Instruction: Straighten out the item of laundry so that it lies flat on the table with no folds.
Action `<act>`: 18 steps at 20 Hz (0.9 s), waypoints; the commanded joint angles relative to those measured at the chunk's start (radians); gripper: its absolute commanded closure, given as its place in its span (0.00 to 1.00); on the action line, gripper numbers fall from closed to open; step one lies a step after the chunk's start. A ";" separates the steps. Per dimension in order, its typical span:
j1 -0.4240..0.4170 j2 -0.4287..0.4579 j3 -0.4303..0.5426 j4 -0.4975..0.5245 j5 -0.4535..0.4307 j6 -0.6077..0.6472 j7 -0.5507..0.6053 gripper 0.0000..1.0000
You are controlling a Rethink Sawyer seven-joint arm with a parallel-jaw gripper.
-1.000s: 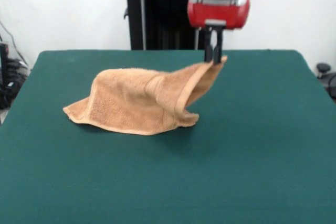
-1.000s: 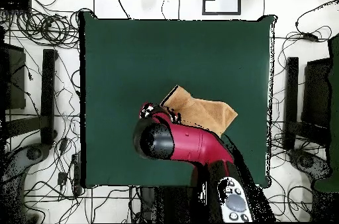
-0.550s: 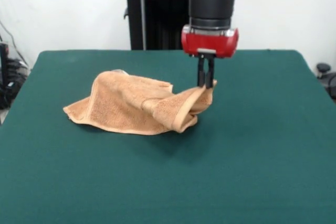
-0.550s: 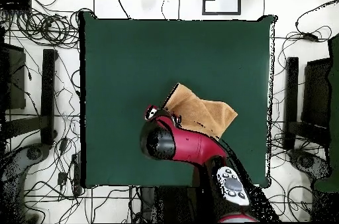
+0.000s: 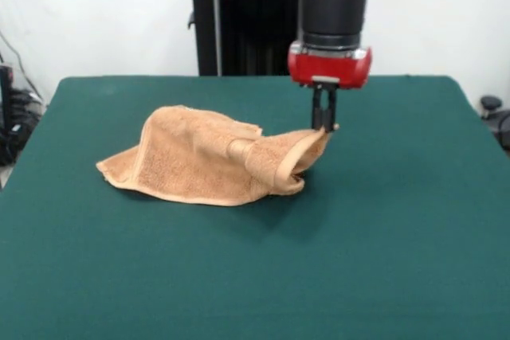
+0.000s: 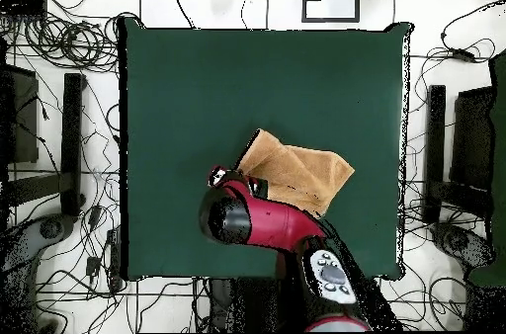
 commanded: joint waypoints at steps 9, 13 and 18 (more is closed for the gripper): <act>0.520 -0.097 -0.287 -0.055 0.391 0.319 0.489 1.00; 0.528 -0.084 -0.284 -0.049 0.415 0.294 0.478 1.00; 0.459 -0.098 -0.219 0.012 0.404 0.223 0.437 1.00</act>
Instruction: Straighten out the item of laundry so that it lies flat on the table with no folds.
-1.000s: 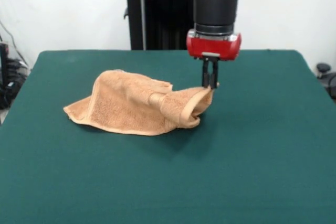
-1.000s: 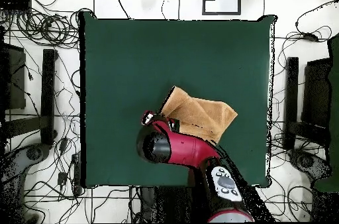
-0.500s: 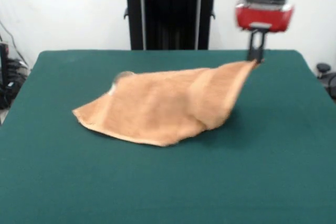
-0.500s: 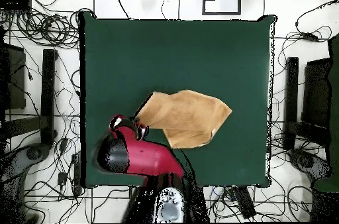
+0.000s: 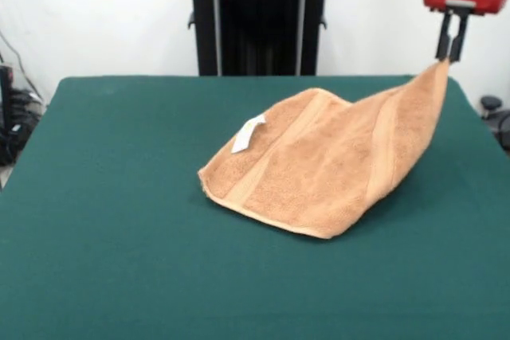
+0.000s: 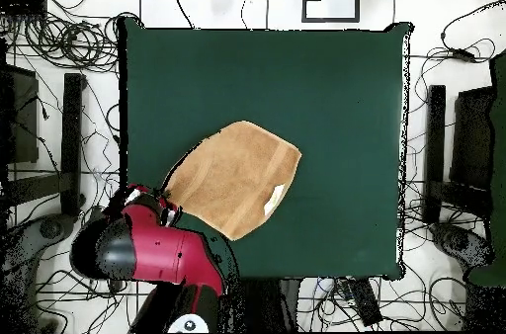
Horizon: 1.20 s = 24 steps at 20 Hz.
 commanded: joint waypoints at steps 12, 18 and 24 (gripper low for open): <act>-0.569 0.022 0.351 0.201 -0.222 -0.196 -0.047 1.00; -0.950 0.076 0.538 0.179 -0.508 -0.123 -0.211 1.00; -1.304 0.224 0.730 0.038 -0.736 0.076 -0.406 1.00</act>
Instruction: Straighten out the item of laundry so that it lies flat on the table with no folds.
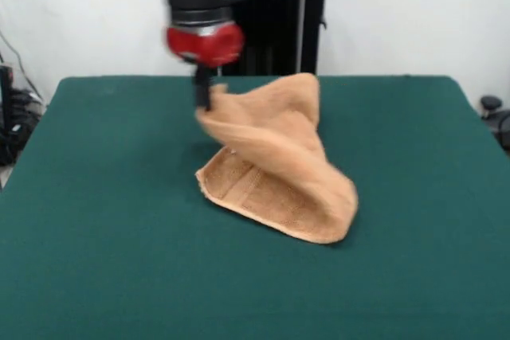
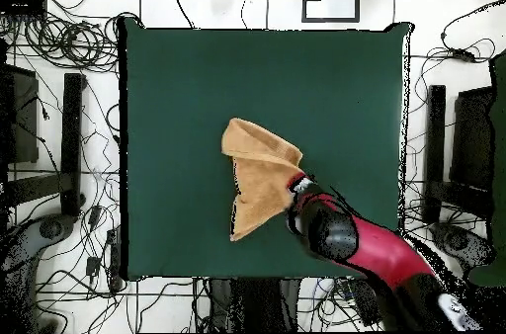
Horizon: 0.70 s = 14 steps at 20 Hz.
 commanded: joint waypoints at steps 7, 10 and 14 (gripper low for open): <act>-0.444 0.295 0.453 -0.221 -0.311 0.468 -0.573 1.00; -0.470 0.310 0.482 -0.255 -0.331 0.521 -0.606 1.00; -0.501 0.340 0.513 -0.335 -0.339 0.632 -0.701 1.00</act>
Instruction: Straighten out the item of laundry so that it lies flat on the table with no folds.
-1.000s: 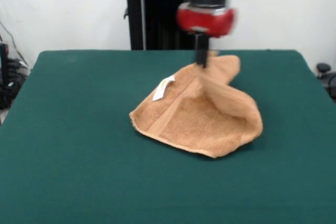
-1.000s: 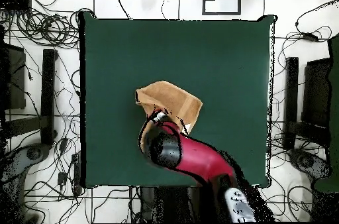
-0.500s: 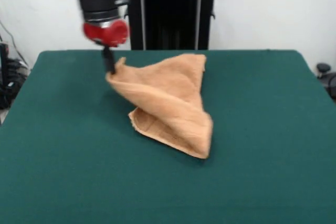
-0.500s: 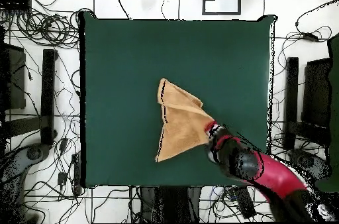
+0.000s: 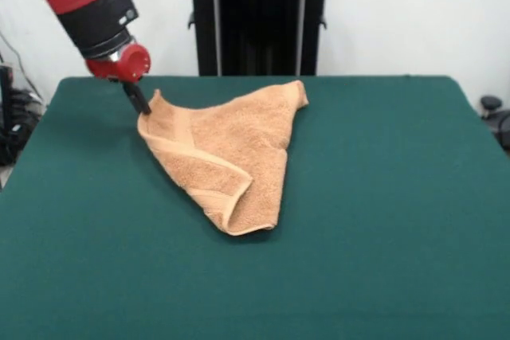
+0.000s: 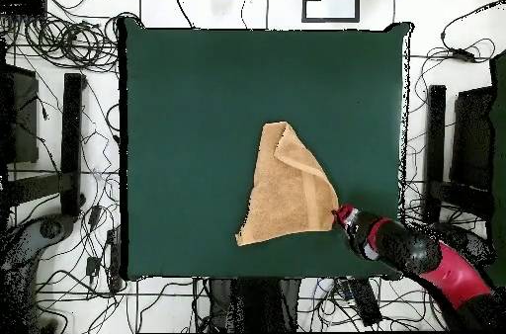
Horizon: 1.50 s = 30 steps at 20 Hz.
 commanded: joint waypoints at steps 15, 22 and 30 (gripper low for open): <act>0.001 0.068 0.245 -0.251 -0.074 0.344 -0.562 1.00; 0.196 -0.433 0.131 -0.032 -0.131 0.261 -0.262 1.00; 0.148 -0.418 0.143 -0.136 -0.119 0.351 -0.436 1.00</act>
